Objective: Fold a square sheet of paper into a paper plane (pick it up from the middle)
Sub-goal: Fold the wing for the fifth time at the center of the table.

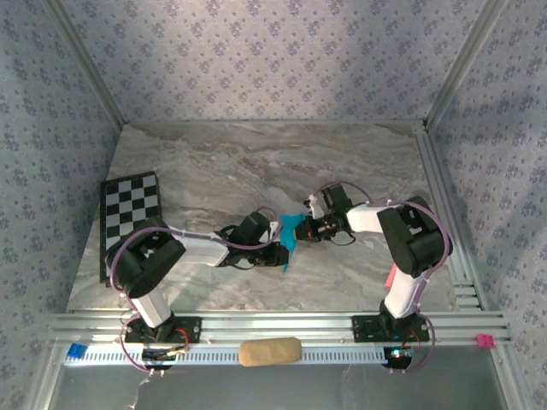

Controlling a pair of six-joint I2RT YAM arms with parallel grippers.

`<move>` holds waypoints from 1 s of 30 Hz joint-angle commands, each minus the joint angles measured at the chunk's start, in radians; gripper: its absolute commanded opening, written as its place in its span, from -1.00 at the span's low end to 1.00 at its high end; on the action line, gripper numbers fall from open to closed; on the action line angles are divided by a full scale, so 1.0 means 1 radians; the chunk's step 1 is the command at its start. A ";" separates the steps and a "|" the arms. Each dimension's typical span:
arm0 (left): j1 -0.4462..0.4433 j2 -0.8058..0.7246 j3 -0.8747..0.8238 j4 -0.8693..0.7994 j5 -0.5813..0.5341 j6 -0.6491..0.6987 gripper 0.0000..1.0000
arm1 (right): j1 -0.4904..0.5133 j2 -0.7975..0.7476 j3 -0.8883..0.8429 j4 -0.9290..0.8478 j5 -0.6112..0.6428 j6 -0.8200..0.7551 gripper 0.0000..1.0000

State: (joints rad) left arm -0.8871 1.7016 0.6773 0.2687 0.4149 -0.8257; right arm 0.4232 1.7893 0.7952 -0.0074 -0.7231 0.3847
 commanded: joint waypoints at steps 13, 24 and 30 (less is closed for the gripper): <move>-0.026 -0.013 -0.040 -0.070 0.073 -0.001 -0.93 | 0.029 0.043 -0.032 0.006 0.102 0.008 -0.82; -0.026 -0.036 -0.064 -0.070 0.105 0.004 -0.78 | 0.033 0.044 -0.029 -0.006 0.114 0.008 -0.83; -0.028 -0.021 -0.070 -0.063 0.135 0.020 -1.00 | 0.035 0.047 -0.024 -0.008 0.117 0.008 -0.83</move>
State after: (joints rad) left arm -0.8997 1.6825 0.6300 0.2646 0.4885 -0.8272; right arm 0.4282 1.7866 0.7944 -0.0063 -0.7109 0.3965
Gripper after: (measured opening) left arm 0.065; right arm 0.087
